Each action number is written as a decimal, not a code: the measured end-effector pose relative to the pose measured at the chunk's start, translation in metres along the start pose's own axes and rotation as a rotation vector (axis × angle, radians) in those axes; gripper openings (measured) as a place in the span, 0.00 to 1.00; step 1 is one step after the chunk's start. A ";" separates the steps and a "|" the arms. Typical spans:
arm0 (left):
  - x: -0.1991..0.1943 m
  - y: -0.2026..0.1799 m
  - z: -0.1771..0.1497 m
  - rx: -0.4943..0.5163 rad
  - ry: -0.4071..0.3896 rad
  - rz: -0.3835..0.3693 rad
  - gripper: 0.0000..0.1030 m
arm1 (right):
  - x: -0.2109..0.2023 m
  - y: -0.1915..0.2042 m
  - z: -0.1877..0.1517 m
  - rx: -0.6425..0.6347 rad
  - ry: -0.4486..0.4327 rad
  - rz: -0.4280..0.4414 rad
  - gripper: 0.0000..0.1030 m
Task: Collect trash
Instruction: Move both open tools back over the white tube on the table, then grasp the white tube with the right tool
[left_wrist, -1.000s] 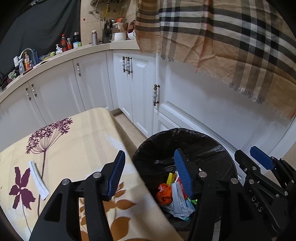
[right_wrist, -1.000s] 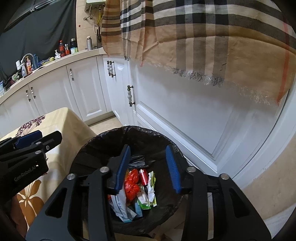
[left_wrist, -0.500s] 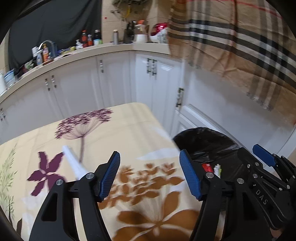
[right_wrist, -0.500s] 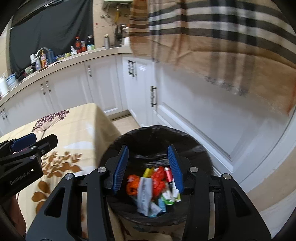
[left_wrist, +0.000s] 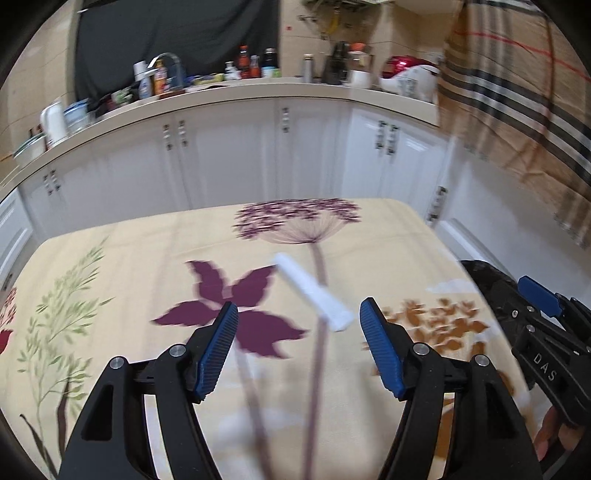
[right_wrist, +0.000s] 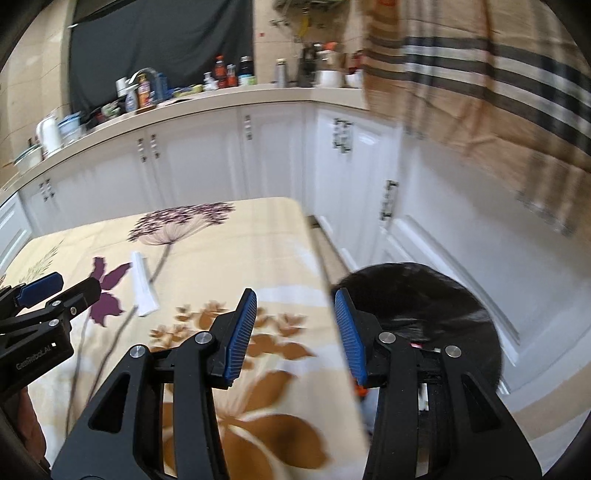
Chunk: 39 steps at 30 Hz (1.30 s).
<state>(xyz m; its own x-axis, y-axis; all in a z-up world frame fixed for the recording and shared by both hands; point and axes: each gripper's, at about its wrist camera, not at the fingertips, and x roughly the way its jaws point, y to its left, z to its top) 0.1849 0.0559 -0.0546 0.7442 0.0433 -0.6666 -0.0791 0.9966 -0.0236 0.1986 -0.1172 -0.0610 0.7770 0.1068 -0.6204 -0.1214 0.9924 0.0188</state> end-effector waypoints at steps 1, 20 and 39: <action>-0.001 0.009 -0.001 -0.010 0.001 0.012 0.65 | 0.003 0.009 0.001 -0.011 0.005 0.014 0.42; -0.003 0.126 -0.020 -0.169 0.035 0.162 0.67 | 0.058 0.125 0.009 -0.183 0.142 0.178 0.43; 0.004 0.145 -0.026 -0.195 0.073 0.166 0.68 | 0.080 0.147 0.009 -0.253 0.233 0.184 0.20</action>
<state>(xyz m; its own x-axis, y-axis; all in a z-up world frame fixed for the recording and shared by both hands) 0.1591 0.1991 -0.0800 0.6608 0.1932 -0.7253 -0.3278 0.9436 -0.0473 0.2490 0.0383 -0.1007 0.5706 0.2360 -0.7866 -0.4165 0.9087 -0.0295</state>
